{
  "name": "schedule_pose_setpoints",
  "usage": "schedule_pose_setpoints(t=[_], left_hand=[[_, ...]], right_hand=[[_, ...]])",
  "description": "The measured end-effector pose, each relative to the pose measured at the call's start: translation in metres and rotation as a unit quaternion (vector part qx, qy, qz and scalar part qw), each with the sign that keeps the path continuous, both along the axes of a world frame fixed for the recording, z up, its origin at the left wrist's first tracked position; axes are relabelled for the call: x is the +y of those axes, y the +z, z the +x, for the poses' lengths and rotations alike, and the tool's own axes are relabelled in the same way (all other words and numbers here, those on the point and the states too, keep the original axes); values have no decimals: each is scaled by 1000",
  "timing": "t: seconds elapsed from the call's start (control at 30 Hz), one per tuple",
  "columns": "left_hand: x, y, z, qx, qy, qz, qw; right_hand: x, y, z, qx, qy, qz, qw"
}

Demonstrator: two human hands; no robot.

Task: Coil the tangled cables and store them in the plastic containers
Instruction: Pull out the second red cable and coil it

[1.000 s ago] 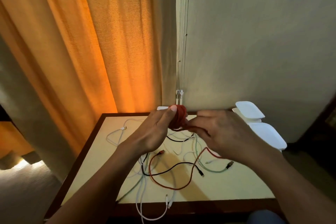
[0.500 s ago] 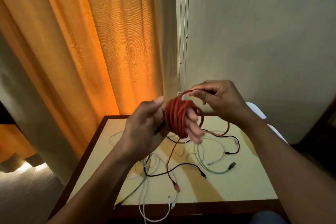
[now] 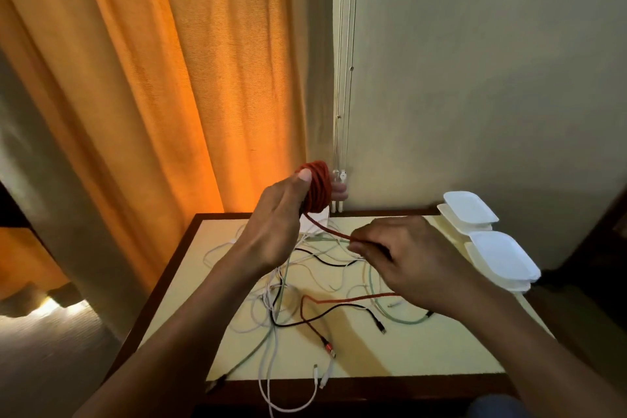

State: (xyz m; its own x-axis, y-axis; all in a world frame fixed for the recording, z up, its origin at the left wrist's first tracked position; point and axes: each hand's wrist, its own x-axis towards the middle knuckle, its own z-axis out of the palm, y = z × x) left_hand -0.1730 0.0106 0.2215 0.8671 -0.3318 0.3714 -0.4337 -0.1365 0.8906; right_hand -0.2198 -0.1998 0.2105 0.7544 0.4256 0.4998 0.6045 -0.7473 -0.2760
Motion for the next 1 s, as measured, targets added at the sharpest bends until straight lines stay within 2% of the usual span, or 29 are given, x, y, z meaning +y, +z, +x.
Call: schedule_pose_setpoints(t=[0.13,0.27,0.37,0.47,0.63,0.73,0.8,0.87,0.93,1.0], left_hand=[[5,-9,-4,88,-43,74,992],[4,-15,-10,59,-116,210,969],[0,-16,-15,70,-141,224,962],[-3,-11,-25,82,-218,152,960],[-3,12,-29,71,-307,-133,940],[-10,22,-29,58,-280,-277,917],[-12,26,-25,62,-234,-341,908],[-12,23,-18,81,-192,-392,896],[-13,15,-13,108,-155,-401,896],[-15,-1,-9,108,-106,-322,934]], right_hand=[[-21,21,-9,-73,-5,-32,997],[-32,42,-5,-113,11,-39,993],[-37,62,2,-116,24,-39,992],[-36,77,14,-107,49,11,993],[-36,61,54,-59,30,167,984],[-24,22,60,38,45,207,977],[-10,0,48,69,50,204,975],[0,-14,29,81,54,202,975],[7,-20,6,91,60,182,977],[10,-24,-14,53,47,77,995]])
